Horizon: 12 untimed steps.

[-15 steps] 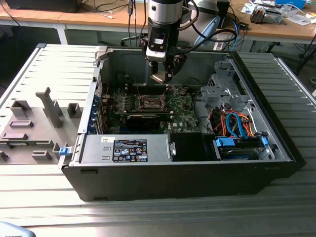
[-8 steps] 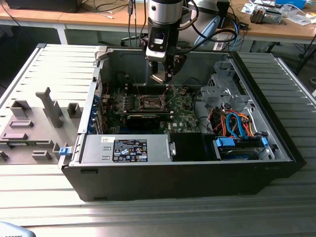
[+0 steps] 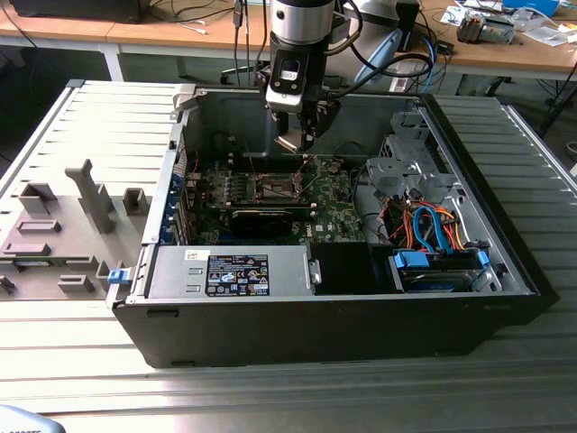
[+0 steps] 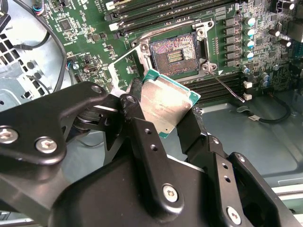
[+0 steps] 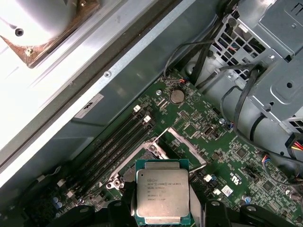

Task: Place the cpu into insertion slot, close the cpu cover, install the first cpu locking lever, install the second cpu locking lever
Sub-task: 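Place the cpu into insertion slot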

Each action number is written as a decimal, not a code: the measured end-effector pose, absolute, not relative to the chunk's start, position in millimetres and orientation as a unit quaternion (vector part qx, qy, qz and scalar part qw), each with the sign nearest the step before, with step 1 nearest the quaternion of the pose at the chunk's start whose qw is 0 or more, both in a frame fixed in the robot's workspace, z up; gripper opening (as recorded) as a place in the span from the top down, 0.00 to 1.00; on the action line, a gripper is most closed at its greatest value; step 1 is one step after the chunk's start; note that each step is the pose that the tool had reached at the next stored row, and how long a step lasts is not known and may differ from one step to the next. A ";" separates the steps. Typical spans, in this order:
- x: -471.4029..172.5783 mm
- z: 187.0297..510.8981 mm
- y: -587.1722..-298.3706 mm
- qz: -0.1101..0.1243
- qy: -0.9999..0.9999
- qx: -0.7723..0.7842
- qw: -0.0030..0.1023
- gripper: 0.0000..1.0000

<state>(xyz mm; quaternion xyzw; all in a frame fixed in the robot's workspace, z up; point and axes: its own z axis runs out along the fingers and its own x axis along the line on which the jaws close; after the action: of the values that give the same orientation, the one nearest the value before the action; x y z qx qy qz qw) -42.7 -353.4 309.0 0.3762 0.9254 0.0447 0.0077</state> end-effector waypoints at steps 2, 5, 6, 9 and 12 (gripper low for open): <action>-42.7 309.0 -353.4 0.045 0.925 0.377 0.008 0.46; -42.7 309.0 -353.4 0.045 0.924 0.379 0.008 0.46; -42.7 309.0 -353.4 0.045 0.924 0.379 0.008 0.46; -42.7 309.0 -353.4 0.045 0.924 0.380 0.008 0.46; -42.7 309.0 -353.4 0.045 0.923 0.381 0.008 0.46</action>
<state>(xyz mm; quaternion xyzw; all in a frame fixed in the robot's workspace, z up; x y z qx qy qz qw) -42.7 -353.4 309.0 0.3811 0.9234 0.0446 0.0080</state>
